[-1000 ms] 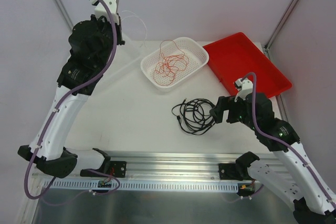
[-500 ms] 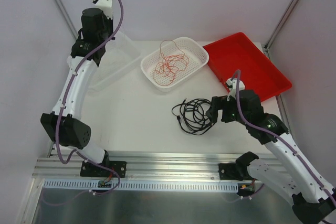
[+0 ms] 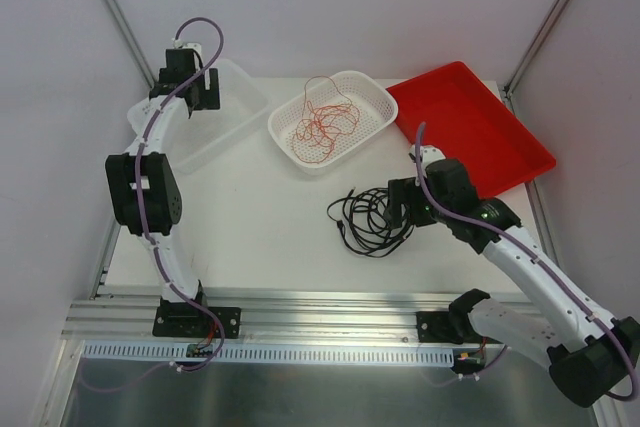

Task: Untangle the cables

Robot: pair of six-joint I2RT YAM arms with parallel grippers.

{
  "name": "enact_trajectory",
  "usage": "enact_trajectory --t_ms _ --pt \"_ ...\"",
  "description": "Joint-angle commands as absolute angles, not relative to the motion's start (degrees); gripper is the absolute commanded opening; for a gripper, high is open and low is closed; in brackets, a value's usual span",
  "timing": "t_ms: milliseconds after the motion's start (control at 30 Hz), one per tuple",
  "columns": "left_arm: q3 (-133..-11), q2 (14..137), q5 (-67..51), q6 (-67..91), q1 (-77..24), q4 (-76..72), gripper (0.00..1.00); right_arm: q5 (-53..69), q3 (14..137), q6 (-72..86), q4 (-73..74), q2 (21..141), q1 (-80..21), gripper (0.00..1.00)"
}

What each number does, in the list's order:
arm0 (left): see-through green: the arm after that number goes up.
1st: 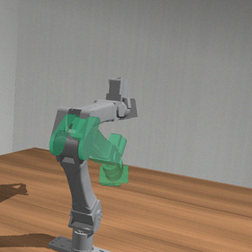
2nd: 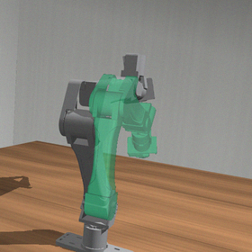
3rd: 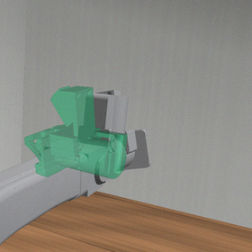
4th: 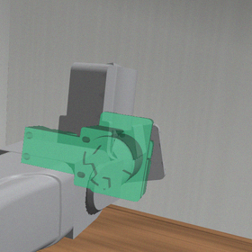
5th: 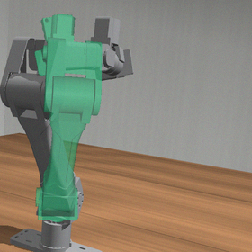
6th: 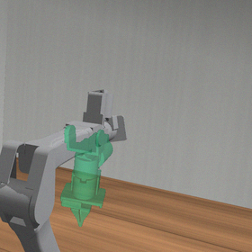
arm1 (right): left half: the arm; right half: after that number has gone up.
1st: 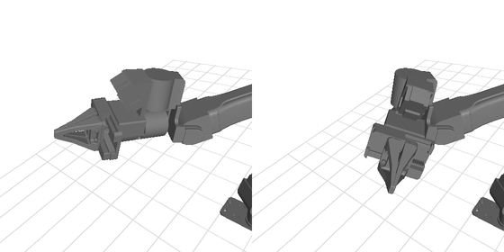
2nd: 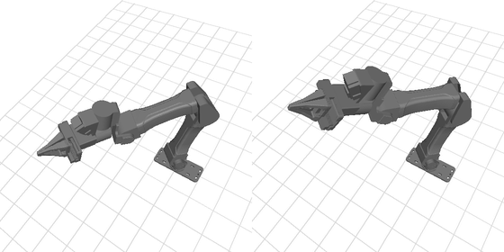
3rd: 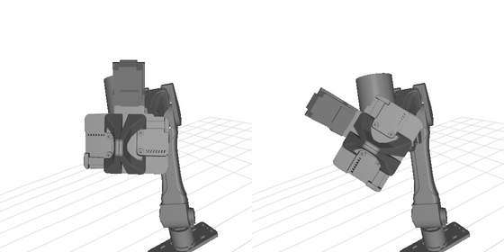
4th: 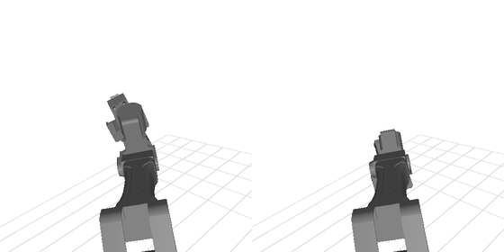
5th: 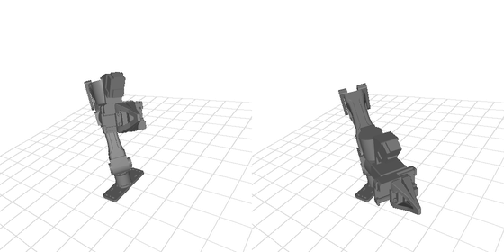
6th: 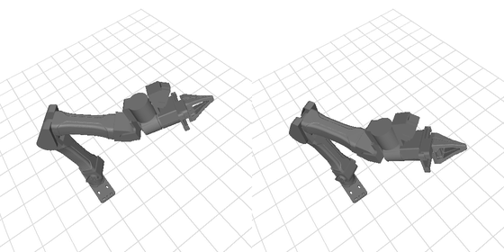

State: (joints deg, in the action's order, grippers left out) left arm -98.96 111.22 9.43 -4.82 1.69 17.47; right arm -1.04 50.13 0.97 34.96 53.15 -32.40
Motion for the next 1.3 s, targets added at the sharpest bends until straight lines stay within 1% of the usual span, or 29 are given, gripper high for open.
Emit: enact_trajectory --t_ms 0,67,200,300,367,400,433,500,533,567,600,633,733,833,900,1000,1067,1267 --pt "-97.21 107.32 10.27 -1.94 2.28 15.73 0.90 -0.62 51.85 0.26 31.64 54.49 -32.52 0.98" --pt "-95.28 104.09 10.90 -1.50 2.29 15.73 0.99 -0.70 52.29 -1.05 31.29 55.63 -32.52 0.97" --pt "-89.58 96.34 9.24 -0.09 2.28 15.91 0.99 -1.14 51.77 -0.71 30.76 57.91 -31.12 0.97" --pt "-84.49 89.14 3.71 4.73 2.11 16.43 0.99 -0.62 50.02 -0.26 29.45 59.58 -28.58 0.96" --pt "-81.40 83.53 -2.44 8.77 2.11 16.70 0.99 1.47 48.87 2.01 29.00 60.81 -26.12 0.93" --pt "-77.99 81.67 -4.98 10.01 2.11 16.79 0.99 2.02 48.69 3.15 28.92 62.04 -25.41 0.92" --pt "-76.13 77.74 -8.58 12.11 2.11 16.87 0.99 2.80 48.34 3.51 28.57 62.75 -24.88 0.89" --pt "-70.26 73.76 -11.24 13.44 1.85 17.31 0.99 3.42 47.20 4.30 27.69 63.63 -24.26 0.83" --pt "-68.31 69.74 -12.21 13.88 1.85 17.40 0.99 4.56 46.85 4.39 26.55 63.81 -24.17 0.76" --pt "-66.20 67.52 -14.13 13.89 1.76 17.58 0.99 5.09 46.58 4.57 26.11 64.07 -24.34 0.73" --pt "-62.27 65.59 -14.93 13.89 1.76 18.10 0.99 5.53 46.32 4.66 25.67 64.42 -24.26 0.70" --pt "-60.23 61.65 -15.81 13.36 1.76 18.45 0.99 6.15 45.97 4.92 25.14 65.12 -24.34 0.64" --pt "-52.14 53.74 -17.40 12.57 1.76 19.51 0.99 6.77 45.97 5.53 24.18 66.70 -25.04 0.54" --pt "-44.23 47.23 -18.54 12.92 1.50 19.42 0.99 6.42 46.23 6.50 22.33 68.20 -27.59 0.50" --pt "-39.84 45.36 -20.21 13.10 1.15 19.34 0.99 5.72 46.49 7.82 21.19 70.57 -30.05 0.50" --pt "-36.49 44.03 -20.57 12.05 0.18 18.55 0.99 2.74 47.11 9.75 18.47 73.91 -31.81 0.48" --pt "-35.69 44.21 -19.60 11.52 -1.48 17.67 0.99 1.76 48.24 10.28 17.76 75.58 -31.99 0.44" --pt "-36.21 47.19 -20.12 11.34 -1.93 17.31 0.99 -5.09 51.41 9.85 16.00 80.32 -31.99 0.39"
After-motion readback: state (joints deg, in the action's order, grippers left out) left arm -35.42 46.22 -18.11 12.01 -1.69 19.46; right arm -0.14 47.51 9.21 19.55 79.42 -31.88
